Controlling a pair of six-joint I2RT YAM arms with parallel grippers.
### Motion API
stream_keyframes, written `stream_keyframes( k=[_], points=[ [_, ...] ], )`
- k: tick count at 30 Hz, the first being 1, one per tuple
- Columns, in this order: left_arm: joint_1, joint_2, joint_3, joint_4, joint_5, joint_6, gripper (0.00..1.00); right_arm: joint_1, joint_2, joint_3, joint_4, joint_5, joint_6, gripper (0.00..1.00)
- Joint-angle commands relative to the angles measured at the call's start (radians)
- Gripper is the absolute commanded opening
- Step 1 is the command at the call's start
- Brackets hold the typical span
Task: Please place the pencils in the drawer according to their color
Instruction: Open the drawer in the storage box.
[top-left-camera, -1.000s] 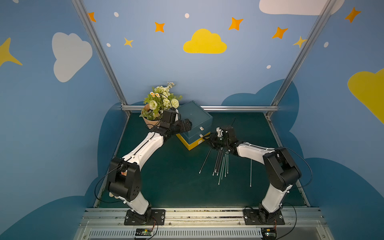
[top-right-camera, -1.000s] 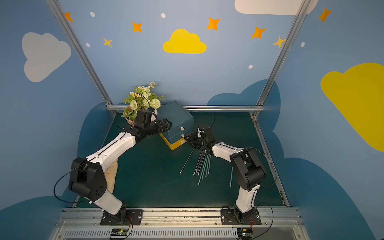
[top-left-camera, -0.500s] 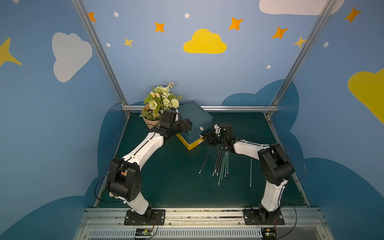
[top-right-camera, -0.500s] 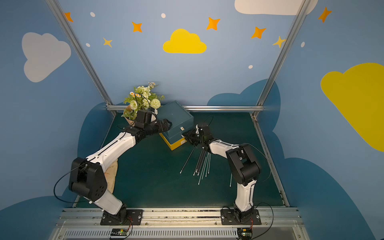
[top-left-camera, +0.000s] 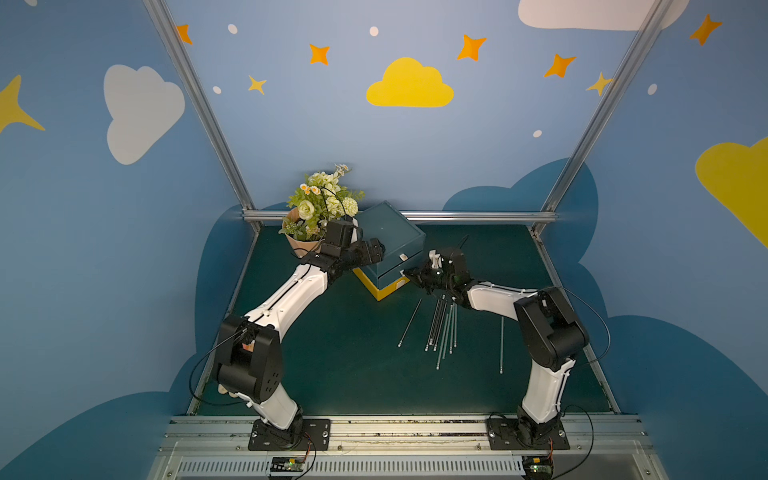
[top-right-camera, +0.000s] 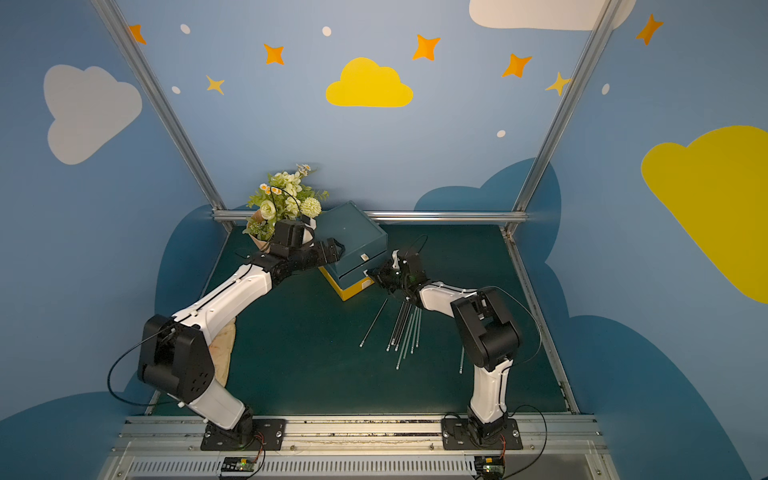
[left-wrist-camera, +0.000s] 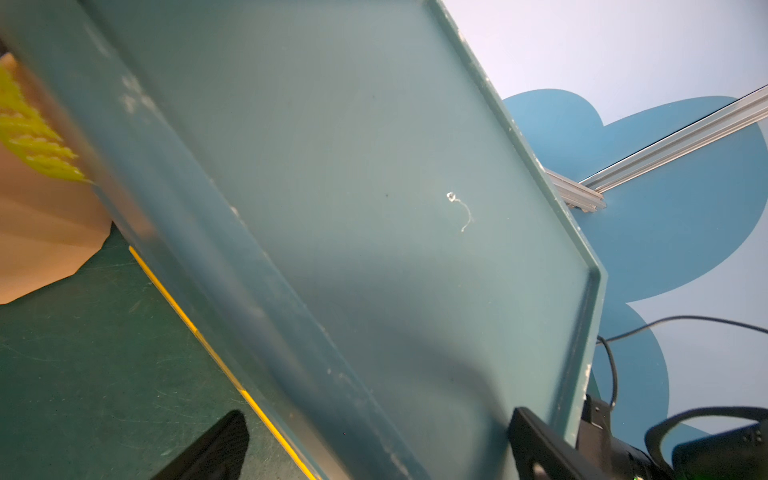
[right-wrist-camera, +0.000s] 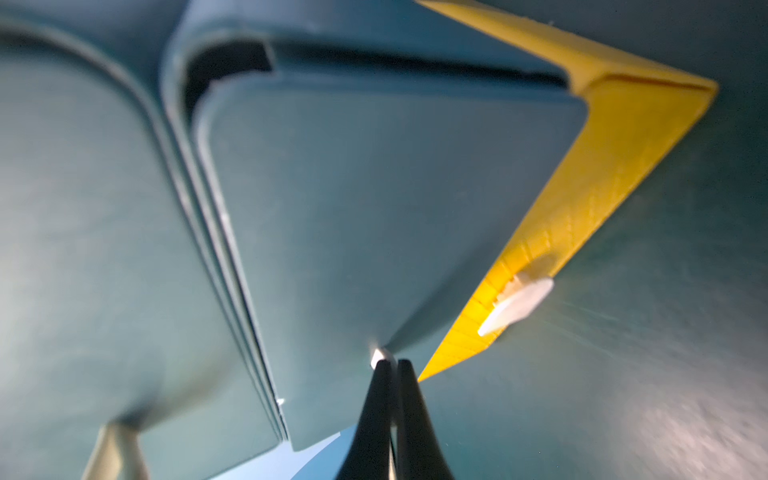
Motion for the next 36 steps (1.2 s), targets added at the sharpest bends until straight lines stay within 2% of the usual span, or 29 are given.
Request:
stream_keyframes(
  k=[1,12,21,22,25,26,30,36],
  points=[
    [-0.004,-0.013,-0.020,-0.047,-0.003,0.013,1.00,-0.004,-0.079,-0.066,-0.015,-0.019,-0.007,0.00],
    [-0.003,-0.017,-0.024,-0.037,-0.001,0.012,1.00,-0.018,-0.265,-0.230,-0.133,-0.044,-0.061,0.00],
    [-0.002,-0.016,-0.025,-0.031,0.004,0.009,1.00,-0.036,-0.292,-0.242,-0.244,-0.063,-0.111,0.00],
    [-0.002,-0.016,-0.024,-0.030,0.004,0.008,1.00,-0.038,-0.293,-0.241,-0.254,-0.062,-0.115,0.05],
    [-0.002,-0.014,-0.024,-0.028,0.006,0.006,1.00,-0.040,-0.307,-0.236,-0.294,-0.055,-0.137,0.33],
    [-0.004,-0.015,-0.024,-0.028,0.006,0.007,1.00,-0.038,-0.319,-0.232,-0.320,-0.049,-0.152,0.38],
    [-0.003,-0.015,-0.025,-0.029,0.004,0.007,1.00,-0.027,-0.383,-0.208,-0.492,0.007,-0.244,0.47],
    [-0.003,-0.020,-0.027,-0.039,-0.010,0.007,1.00,0.054,-0.436,-0.150,-0.774,0.160,-0.388,0.48]
  ],
)
